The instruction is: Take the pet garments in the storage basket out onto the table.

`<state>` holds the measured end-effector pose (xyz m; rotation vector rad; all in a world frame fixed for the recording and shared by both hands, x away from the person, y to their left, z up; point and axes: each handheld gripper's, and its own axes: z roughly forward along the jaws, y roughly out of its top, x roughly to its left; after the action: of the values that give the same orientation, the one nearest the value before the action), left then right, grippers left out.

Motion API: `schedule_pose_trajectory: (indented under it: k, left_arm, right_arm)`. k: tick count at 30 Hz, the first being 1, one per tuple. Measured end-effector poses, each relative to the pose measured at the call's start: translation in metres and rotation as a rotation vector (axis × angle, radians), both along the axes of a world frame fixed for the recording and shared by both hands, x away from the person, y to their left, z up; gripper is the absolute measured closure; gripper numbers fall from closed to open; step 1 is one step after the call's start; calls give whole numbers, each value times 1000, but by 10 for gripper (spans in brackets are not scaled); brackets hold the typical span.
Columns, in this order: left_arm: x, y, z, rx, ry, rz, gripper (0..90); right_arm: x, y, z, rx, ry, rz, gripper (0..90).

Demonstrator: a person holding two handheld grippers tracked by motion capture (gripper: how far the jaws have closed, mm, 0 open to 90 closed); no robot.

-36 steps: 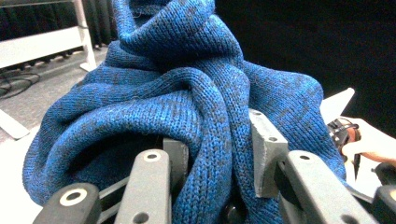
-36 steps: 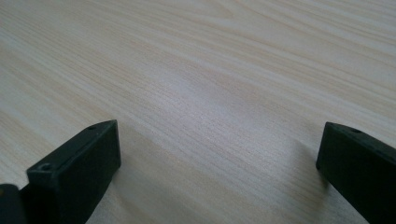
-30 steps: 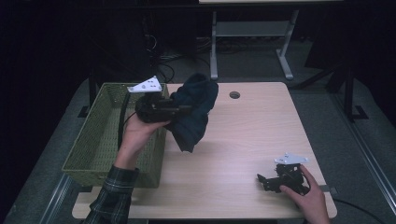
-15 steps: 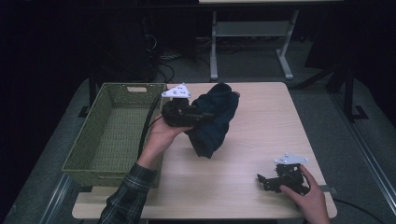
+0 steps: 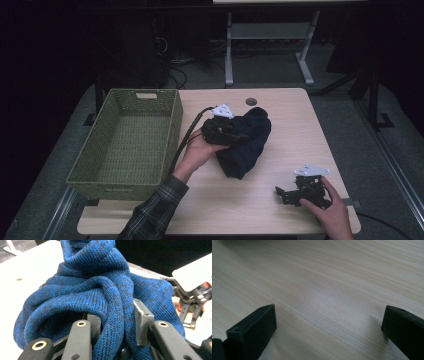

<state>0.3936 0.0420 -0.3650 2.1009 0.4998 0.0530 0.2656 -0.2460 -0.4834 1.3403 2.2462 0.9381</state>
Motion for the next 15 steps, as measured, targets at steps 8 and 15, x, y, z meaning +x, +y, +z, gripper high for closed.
schedule_pose_trajectory:
  k: [8,15]
  left_arm:
    - [9,-22,-22,40,2,8,644]
    - [15,-46,-44,102,14,0,643]
  right_arm:
    - [0,0,0,-1,2,0,0]
    - [0,0,0,1,3,-1,0]
